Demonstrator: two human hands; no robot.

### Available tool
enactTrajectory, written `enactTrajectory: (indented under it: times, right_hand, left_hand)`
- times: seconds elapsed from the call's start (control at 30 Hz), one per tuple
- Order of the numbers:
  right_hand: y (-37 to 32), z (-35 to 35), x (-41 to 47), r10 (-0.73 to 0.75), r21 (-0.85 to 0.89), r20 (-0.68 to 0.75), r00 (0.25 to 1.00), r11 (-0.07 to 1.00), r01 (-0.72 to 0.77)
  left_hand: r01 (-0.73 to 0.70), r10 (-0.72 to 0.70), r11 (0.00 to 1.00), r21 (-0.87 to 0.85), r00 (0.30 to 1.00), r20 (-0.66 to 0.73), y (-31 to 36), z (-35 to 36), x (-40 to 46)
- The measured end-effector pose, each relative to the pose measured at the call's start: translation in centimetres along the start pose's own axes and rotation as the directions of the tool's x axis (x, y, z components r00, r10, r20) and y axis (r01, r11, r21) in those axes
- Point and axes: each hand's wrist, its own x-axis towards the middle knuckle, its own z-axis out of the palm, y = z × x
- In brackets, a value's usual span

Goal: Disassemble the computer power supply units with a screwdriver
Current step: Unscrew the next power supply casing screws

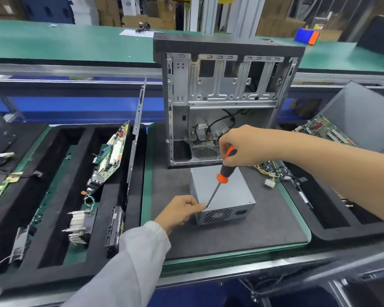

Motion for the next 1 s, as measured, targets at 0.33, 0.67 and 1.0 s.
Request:
enactTrajectory:
  times: [0.33,0.67,1.0]
  right_hand:
    - [0.0,0.2,0.3,0.0,0.013,0.008,1.0,1.0,0.0]
    - [-0.8,0.7,0.0,0.005,-0.096,-0.053,0.999,0.995,-0.01]
    - [-2.8,0.7,0.1,-0.194,-0.291,0.023,0.981,0.937,0.192]
  left_hand:
    - [0.011,-0.011,1.0,-0.004,1.0,0.019,0.6,0.1,-0.4]
    - [-0.029,0.029,0.999,0.026,1.0,0.01,0.8,0.1,-0.9]
    - [-0.392,0.387,0.917,0.077,0.919,0.074,2.6,-0.8,-2.0]
